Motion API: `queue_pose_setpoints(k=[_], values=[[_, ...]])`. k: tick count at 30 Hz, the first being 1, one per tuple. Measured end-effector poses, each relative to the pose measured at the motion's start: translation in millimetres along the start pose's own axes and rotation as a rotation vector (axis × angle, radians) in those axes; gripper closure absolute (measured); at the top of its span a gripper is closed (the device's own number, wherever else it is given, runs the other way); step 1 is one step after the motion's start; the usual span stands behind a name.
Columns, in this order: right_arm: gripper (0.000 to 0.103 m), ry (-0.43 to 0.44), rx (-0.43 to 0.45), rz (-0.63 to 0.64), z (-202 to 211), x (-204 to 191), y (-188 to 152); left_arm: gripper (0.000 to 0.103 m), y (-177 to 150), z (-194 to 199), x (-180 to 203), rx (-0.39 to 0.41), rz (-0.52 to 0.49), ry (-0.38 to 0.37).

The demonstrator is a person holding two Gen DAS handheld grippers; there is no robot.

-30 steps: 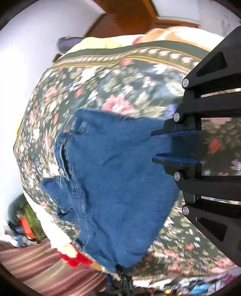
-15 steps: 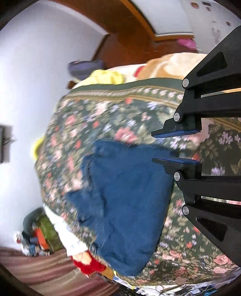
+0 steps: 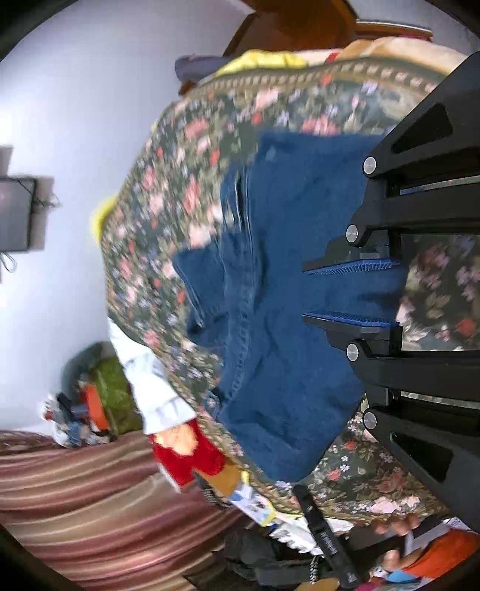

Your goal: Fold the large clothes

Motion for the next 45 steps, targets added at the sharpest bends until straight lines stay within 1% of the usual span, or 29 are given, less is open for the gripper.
queue_pose_setpoints(k=[2,3,5,6,7,8,10,11,12,14,15,16,17,18,20,22,23,25,27,29,31,34,36,38,40,42,43,45], values=[[0.088,0.0,-0.055,0.022,-25,-6,-5,0.001,-8,-17,-4,-0.049,0.06,-0.036],[0.088,0.001,-0.103,0.034,-44,-8,-11,0.002,-11,-25,-4,-0.072,0.08,-0.055],[0.088,-0.003,-0.184,0.049,-71,-9,-24,0.004,-15,-37,-1,-0.099,0.091,-0.088],[0.088,-0.006,-0.232,0.059,-87,-8,-34,0.005,-16,-43,3,-0.111,0.086,-0.117],[0.088,-0.007,-0.26,0.066,-97,-8,-41,0.006,-15,-46,8,-0.12,0.076,-0.139],[0.088,-0.011,-0.272,0.074,-105,-7,-47,0.006,-15,-51,12,-0.129,0.065,-0.16],[0.088,-0.007,-0.221,0.094,-107,-8,-48,0.007,-12,-62,22,-0.146,0.06,-0.199],[0.088,-0.005,-0.22,0.098,-107,-8,-49,0.008,-10,-71,25,-0.158,0.067,-0.213],[0.088,0.004,-0.222,0.093,-107,-8,-49,0.009,-8,-77,26,-0.16,0.069,-0.21],[0.088,0.023,-0.221,0.07,-107,-6,-49,0.01,1,-86,30,-0.145,0.058,-0.183],[0.088,0.04,-0.217,0.05,-107,-4,-49,0.013,7,-89,34,-0.129,0.036,-0.15],[0.088,0.052,-0.215,0.036,-106,-3,-50,0.018,13,-90,33,-0.114,0.022,-0.13],[0.088,0.069,-0.212,0.019,-106,-2,-51,0.022,20,-89,36,-0.075,-0.012,-0.093],[0.088,0.083,-0.21,0.006,-105,-2,-52,0.029,26,-89,36,-0.044,-0.039,-0.059],[0.088,0.109,-0.208,-0.018,-105,-1,-52,0.037,35,-90,36,-0.014,-0.065,-0.03],[0.088,0.131,-0.212,-0.033,-105,-3,-53,0.049,45,-91,35,0.002,-0.055,-0.013],[0.088,0.136,-0.215,-0.034,-105,-5,-53,0.052,49,-91,37,0.007,-0.055,-0.012],[0.088,0.139,-0.228,-0.033,-102,-10,-53,0.06,53,-84,42,0.004,-0.105,0.016],[0.088,0.134,-0.249,-0.036,-97,-15,-49,0.062,54,-65,54,0.047,-0.199,0.041],[0.088,0.17,-0.253,-0.047,-92,-24,-41,0.063,55,-44,57,0.091,-0.255,0.053],[0.088,0.207,-0.243,-0.055,-88,-34,-31,0.063,54,-25,59,0.122,-0.281,0.049],[0.088,0.259,-0.248,-0.02,-89,-63,-20,0.063,52,-3,53,0.16,-0.305,0.068],[0.088,0.301,-0.293,0.004,-101,-87,-22,0.063,51,5,45,0.175,-0.309,0.088],[0.088,0.333,-0.377,0.048,-121,-111,-33,0.063,48,5,40,0.178,-0.319,0.111],[0.088,0.348,-0.449,0.085,-147,-129,-50,0.064,43,-3,35,0.172,-0.359,0.168],[0.088,0.371,-0.482,0.06,-166,-137,-60,0.064,41,-9,36,0.19,-0.406,0.229],[0.088,0.381,-0.484,0.042,-169,-137,-60,0.064,40,-7,37,0.195,-0.415,0.231],[0.088,0.395,-0.497,0.024,-167,-134,-58,0.064,45,-4,45,0.204,-0.415,0.21]])
Point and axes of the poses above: each gripper's, at about its wrist camera, not at the fingertips, and z roughly against the way its jaws point, x to its right, y to its top, the point moved 8 cm from there along -z, roughly the way its jaws point, and after that the axes turned 1 degree about x, right-handed, at the moved point
